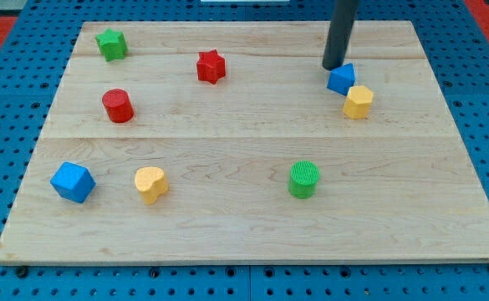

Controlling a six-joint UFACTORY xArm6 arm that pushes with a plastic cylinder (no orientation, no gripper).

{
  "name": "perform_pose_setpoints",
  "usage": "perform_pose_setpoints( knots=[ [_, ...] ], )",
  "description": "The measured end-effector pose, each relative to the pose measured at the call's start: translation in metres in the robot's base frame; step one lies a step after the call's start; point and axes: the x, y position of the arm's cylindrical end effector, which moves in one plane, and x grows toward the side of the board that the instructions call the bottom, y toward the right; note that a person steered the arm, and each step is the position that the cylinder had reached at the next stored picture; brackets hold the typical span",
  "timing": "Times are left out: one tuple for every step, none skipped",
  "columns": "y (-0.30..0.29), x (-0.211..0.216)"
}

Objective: Push the green star towards down

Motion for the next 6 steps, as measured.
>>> perform_pose_setpoints(
  knots=[
    [-0.044,-0.045],
    [-0.093,-0.084],
    [-0.103,-0.091],
    [-0.148,-0.092],
    [-0.223,-0.096],
    [-0.230,-0.097]
  ],
)
